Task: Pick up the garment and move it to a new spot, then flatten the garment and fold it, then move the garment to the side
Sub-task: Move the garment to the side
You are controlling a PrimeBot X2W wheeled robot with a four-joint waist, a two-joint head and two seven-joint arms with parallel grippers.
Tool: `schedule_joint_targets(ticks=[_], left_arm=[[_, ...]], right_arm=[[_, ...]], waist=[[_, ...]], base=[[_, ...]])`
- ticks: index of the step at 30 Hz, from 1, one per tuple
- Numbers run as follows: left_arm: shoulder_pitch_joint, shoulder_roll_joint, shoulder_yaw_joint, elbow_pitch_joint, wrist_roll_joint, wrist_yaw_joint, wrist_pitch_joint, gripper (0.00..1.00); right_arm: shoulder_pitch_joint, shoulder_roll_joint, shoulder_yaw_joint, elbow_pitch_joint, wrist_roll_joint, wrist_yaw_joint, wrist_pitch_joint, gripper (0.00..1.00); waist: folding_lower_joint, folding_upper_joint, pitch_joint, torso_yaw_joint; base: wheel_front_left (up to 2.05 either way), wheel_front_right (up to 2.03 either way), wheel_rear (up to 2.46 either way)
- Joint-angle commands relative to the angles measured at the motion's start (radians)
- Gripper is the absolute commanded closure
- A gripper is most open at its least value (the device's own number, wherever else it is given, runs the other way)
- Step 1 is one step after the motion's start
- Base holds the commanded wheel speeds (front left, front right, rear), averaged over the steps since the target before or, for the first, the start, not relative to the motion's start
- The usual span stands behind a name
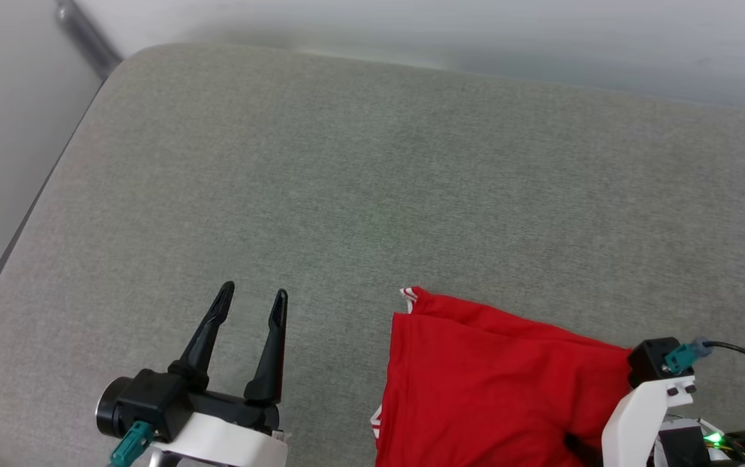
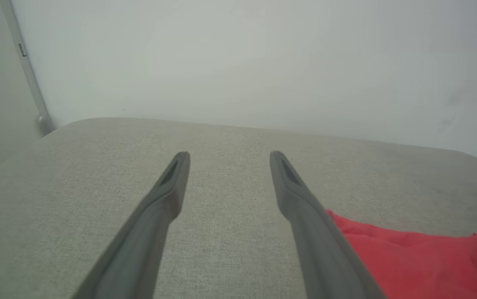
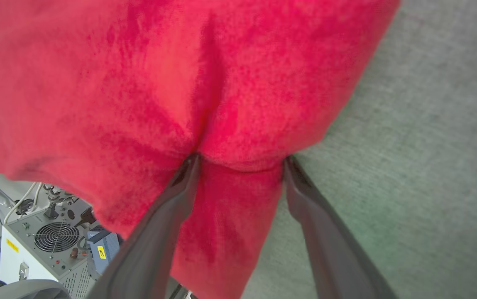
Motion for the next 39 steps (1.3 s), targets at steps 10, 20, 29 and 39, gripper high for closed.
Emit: schedule_joint_targets(ticks=[10,20,29,39], left_arm=[[-0.013,0.005,-0.018,0.008,0.001,-0.001,-0.002,0.00],[-0.032,0.025,-0.022,-0.006,0.010,-0.001,-0.002,0.00],[-0.088,0.022,-0.094,-0.025,0.017,-0.001,-0.002,0.00],[-0.212,0.069,-0.185,-0.035,0.030,-0.001,-0.002,0.00]], right_arm=[[-0.031,-0.009,0.090,0.142,-0.060,0.000,-0.059,1.00],[-0.202,-0.293,0.280,0.045,-0.152,-0.001,-0.072,1.00],[-0.372,-0.617,0.451,0.009,-0.123,-0.001,-0.101,1.00],[-0.519,-0.799,0.447,0.122,-0.082,-0.001,-0.263,1.00]], waist=[[-0.0001,0.0000,0.003,0.030],[-0.0001,0.0000,-0.008,-0.116],[-0.0001,0.0000,0.024,-0.333],[-0.0001,0.0000,0.160,-0.490]], base=[[0.00,0.00,0.00],[0.00,0.00,0.00],[0.00,0.00,0.00],[0.00,0.00,0.00]])
